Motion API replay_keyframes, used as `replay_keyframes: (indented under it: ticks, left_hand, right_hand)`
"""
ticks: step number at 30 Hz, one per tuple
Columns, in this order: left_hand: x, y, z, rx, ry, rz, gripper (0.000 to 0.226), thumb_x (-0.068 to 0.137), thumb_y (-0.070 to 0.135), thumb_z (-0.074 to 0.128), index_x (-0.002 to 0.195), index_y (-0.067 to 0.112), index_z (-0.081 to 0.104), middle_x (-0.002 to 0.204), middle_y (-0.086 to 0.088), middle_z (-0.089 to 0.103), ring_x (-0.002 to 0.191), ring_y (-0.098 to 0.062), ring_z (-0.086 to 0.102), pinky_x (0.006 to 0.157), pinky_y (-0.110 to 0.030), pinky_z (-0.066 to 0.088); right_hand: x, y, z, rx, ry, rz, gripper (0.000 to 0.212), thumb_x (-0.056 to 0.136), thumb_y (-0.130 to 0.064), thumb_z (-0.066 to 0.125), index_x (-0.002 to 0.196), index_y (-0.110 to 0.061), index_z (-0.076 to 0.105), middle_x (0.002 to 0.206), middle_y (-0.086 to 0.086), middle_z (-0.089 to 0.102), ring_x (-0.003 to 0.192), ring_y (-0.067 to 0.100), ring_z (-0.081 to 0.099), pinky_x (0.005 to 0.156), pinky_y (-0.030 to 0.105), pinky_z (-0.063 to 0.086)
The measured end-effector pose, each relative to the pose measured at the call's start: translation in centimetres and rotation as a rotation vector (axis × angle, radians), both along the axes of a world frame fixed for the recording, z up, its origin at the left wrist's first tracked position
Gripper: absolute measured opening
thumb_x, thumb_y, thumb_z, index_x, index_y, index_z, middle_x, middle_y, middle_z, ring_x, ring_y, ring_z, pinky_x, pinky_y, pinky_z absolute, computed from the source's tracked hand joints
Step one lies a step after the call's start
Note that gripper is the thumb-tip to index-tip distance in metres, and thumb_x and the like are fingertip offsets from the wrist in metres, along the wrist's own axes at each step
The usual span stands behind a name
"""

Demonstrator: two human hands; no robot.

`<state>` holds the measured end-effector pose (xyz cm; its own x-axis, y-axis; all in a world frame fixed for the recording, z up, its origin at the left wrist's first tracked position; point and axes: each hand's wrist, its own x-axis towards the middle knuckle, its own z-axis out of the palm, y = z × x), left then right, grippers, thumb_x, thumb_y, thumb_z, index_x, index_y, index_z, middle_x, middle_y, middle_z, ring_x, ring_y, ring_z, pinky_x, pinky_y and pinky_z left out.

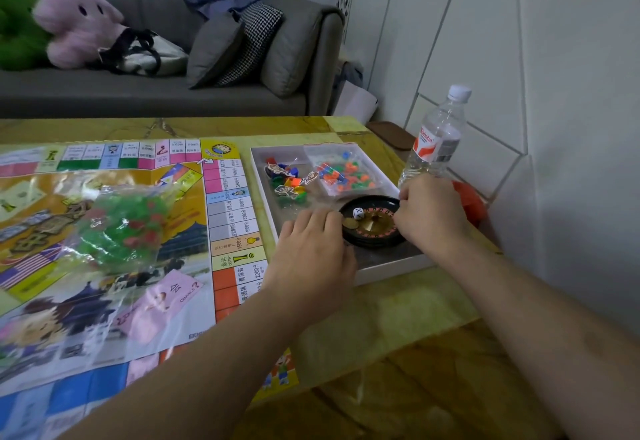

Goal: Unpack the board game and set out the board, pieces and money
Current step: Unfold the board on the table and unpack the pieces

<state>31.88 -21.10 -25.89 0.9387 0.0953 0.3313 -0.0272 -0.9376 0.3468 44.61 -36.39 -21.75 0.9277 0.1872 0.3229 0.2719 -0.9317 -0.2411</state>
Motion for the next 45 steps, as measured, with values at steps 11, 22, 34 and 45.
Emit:
replay_keyframes:
  ticks: [11,22,34,45]
  left_hand:
    - [-3.2,0.2,1.6,-0.152,-0.064,-0.028,0.041,0.100,0.034,0.055,0.140,0.023,0.049,0.144,0.007,0.046,0.134,-0.014,0.039,0.111,-0.031,0.032]
    - [-5.1,0.2,0.3,0.042,0.146,-0.034,0.057,0.102,0.016,0.056,0.152,0.032,0.036,0.160,0.008,0.032,0.150,-0.019,0.022,0.114,-0.040,0.041]
    - [-3.5,-0.3,-0.4,0.069,0.098,0.006,0.057,0.096,0.016,0.061,0.148,0.031,0.043,0.155,0.008,0.041,0.145,-0.020,0.030,0.114,-0.042,0.042]
    - [-3.6,-0.4,-0.5,0.047,0.049,-0.006,0.048,0.093,0.020,0.062,0.139,0.030,0.052,0.150,0.008,0.047,0.141,-0.022,0.034,0.113,-0.043,0.042]
  right_hand:
    - [-3.8,-5.5,3.9,0.241,-0.046,-0.001,0.018,0.094,-0.009,0.070,0.102,-0.017,0.084,0.100,0.003,0.080,0.095,0.019,0.071,0.091,0.022,0.047]
    - [-9.7,-15.1,-0.9,0.186,0.181,-0.032,0.015,0.094,-0.020,0.075,0.091,-0.031,0.085,0.080,-0.024,0.067,0.085,0.005,0.064,0.069,0.018,0.042]
    - [-6.3,-16.7,-2.4,0.216,0.190,-0.130,0.014,0.099,-0.027,0.070,0.107,-0.029,0.081,0.109,-0.007,0.077,0.091,0.012,0.059,0.080,0.028,0.044]
    - [-1.7,-0.2,2.1,0.133,0.156,0.280,0.030,0.100,-0.017,0.056,0.127,-0.016,0.069,0.119,0.004,0.073,0.108,0.023,0.068,0.096,0.044,0.057]
